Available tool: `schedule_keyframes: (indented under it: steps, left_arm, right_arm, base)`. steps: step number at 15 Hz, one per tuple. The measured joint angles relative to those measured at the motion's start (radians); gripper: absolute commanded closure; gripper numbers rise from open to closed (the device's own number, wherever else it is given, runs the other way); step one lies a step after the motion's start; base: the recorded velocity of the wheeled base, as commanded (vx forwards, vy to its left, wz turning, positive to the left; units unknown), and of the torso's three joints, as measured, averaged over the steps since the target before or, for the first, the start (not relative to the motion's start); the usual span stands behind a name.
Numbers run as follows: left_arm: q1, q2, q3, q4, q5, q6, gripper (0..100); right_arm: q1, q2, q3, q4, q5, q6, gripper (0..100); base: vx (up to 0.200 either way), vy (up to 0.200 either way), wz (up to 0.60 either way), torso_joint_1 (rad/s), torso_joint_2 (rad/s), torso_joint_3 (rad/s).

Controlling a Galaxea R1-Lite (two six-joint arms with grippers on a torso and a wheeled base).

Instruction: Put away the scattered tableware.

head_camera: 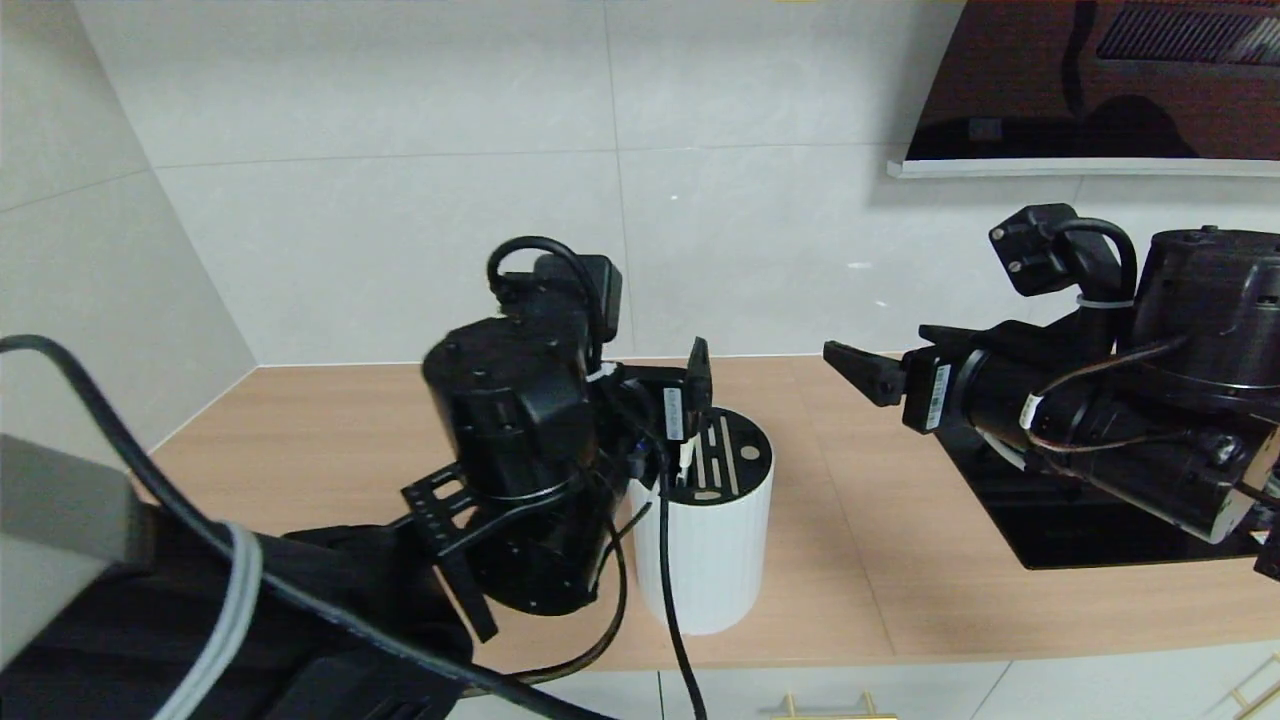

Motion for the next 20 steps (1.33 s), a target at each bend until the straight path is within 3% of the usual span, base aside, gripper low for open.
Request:
schedule_keyframes:
  steps: [4, 8, 11, 13, 16, 20]
  left_arm:
    - [0.069, -0.201, 0.062, 0.072, -0.111, 0.002, 0]
    - [0.128, -0.479, 0.179, 0.228, -0.134, 0.007, 0]
    - [0.207, -0.717, 0.297, 0.36, -0.138, 0.008, 0]
    - [0.266, -0.891, 0.363, 0.48, -0.15, 0.008, 0]
    - [0.362, -1.178, 0.43, 0.743, -0.202, 0.008, 0]
    - [0.587, -1.53, 0.417, 1.073, -0.328, 0.022, 0]
  right_arm:
    - [-0.061, -0.058, 0.003, 0.001, -0.001, 0.0, 0]
    - [-0.093, -0.252, 0.114, 0.007, 0.0, -0.005, 0]
    - [-0.128, -0.459, 0.266, 0.023, 0.002, -0.005, 0]
    - [-0.156, -0.621, 0.344, 0.108, 0.002, -0.006, 0]
    - [-0.229, -0.891, 0.397, 0.337, 0.004, -0.011, 0]
    - [-0.375, -1.244, 0.404, 0.622, 0.007, -0.11, 0]
  base:
    - [0.0, 0.0, 0.0, 0.0, 0.0, 0.0]
    - [0.0, 0.0, 0.0, 0.0, 0.0, 0.0]
    - [0.0, 0.0, 0.0, 0.0, 0.0, 0.0]
    - [0.0, 0.0, 0.0, 0.0, 0.0, 0.0]
    - [0.0, 0.0, 0.0, 0.0, 0.0, 0.0]
    - [0.0, 0.0, 0.0, 0.0, 0.0, 0.0]
